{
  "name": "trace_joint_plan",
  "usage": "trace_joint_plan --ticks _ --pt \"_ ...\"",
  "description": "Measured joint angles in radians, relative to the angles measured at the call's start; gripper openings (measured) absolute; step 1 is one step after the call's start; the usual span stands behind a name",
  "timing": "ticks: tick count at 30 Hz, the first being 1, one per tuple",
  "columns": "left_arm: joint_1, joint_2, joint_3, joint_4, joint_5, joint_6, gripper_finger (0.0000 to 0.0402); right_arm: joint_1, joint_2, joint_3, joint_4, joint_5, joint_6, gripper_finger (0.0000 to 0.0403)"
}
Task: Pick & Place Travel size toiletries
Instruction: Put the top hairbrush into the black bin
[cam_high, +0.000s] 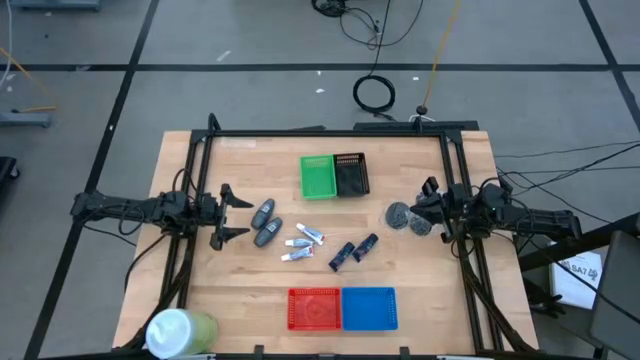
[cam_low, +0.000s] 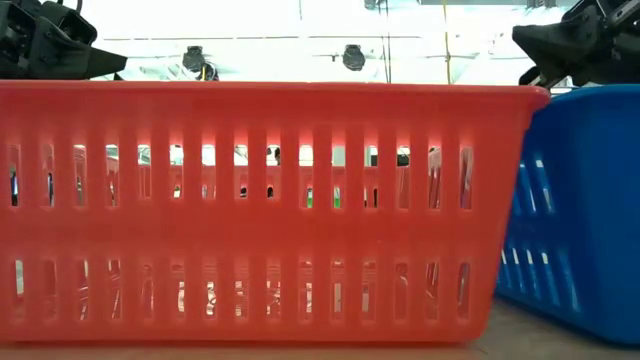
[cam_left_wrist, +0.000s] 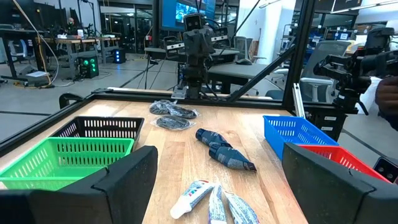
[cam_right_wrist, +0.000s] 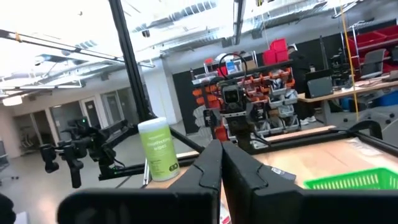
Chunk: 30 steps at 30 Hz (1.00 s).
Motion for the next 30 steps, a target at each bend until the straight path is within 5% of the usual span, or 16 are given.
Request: trace_joint_plan --ticks 20,30 --pt "0.000 0.000 0.000 0.000 0.000 0.000 0.0337 0.000 0.000 0.000 -0.016 -0.001 -0.046 0.0004" --pt "0.000 0.000 0.000 0.000 0.000 0.000 0.0337 0.000 0.018 0.000 -0.208 -0.025 0.006 0.0042"
